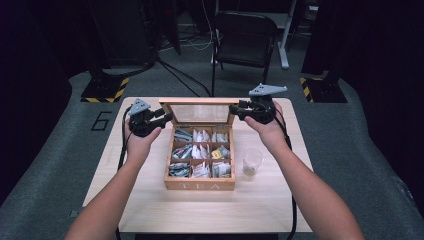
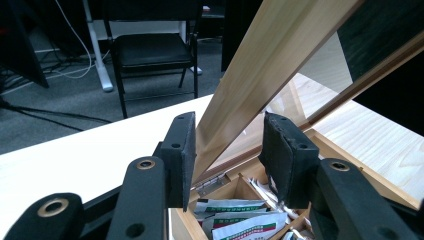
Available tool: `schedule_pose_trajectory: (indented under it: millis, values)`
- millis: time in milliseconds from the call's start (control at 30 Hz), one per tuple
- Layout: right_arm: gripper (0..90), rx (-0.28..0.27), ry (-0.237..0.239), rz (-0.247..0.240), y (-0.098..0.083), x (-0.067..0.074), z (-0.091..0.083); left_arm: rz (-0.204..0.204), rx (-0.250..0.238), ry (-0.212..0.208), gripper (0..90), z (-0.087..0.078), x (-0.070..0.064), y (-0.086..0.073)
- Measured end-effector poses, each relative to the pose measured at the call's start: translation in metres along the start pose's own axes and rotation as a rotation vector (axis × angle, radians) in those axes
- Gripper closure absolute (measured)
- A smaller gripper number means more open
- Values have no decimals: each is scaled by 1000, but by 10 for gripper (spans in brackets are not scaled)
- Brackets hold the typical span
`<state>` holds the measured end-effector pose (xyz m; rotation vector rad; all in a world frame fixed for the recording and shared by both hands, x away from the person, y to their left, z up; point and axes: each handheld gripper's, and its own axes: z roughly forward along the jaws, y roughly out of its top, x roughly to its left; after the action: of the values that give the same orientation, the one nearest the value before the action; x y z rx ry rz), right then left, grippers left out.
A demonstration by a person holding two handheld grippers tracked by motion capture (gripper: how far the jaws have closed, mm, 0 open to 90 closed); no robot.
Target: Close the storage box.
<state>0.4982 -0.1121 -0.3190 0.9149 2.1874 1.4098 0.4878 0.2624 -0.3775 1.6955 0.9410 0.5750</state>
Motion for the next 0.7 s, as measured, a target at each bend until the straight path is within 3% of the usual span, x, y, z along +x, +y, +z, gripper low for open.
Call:
schedule_pose_trajectory:
  millis: [267, 700]
  values:
    - [587, 1, 2, -4, -3, 3, -2, 10, -41, -5, 571, -13, -6, 6]
    - [577, 0, 10, -8, -12, 10, -7, 24, -60, -16, 573, -32, -16, 12]
